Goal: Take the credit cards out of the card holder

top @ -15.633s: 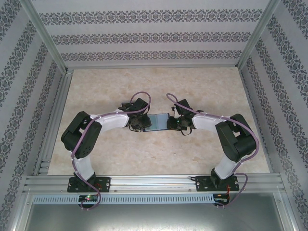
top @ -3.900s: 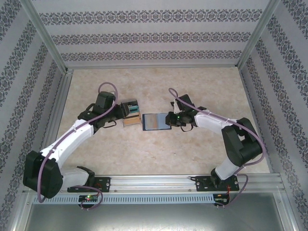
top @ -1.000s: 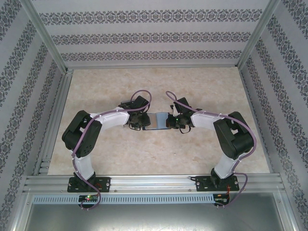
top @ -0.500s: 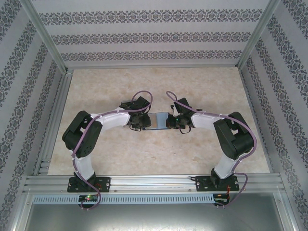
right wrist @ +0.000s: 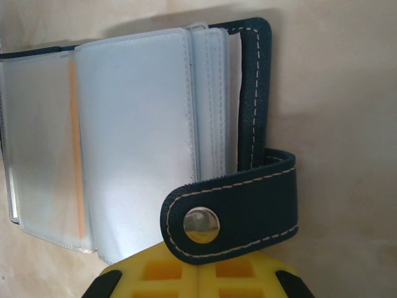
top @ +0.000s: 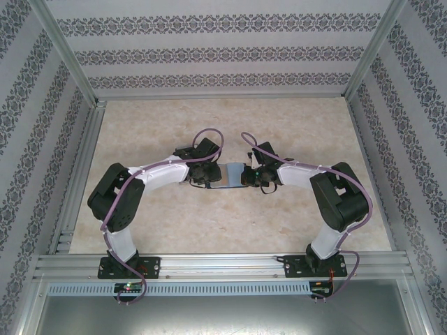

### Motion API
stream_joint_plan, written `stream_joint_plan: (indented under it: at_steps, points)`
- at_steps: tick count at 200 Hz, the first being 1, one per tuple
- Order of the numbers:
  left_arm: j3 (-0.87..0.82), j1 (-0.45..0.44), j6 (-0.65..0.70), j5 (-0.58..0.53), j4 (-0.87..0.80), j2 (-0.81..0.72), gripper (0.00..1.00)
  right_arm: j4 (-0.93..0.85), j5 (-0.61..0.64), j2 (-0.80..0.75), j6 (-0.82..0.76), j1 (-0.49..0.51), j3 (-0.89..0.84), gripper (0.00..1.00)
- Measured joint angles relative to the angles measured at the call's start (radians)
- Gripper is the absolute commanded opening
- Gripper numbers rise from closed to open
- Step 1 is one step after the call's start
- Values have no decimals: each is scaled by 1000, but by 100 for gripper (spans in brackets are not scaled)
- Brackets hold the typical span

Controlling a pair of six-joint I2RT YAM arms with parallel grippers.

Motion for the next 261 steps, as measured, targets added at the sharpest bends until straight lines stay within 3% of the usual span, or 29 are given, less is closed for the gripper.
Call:
stream_joint_plan:
  at_steps: [81,141,214,261]
  points:
    - [5,0,0,4,-13,68,29,0,0,0,0,0,0,3]
    - [0,0,-2,76,55,71,51,0,0,0,1,0,0,3]
    - [-41,0,-5,170,178,53,60,0,0,0,3,0,0,3]
    - [-29,0,0,173,185,33,79,3,0,-2,5,0,-3,3]
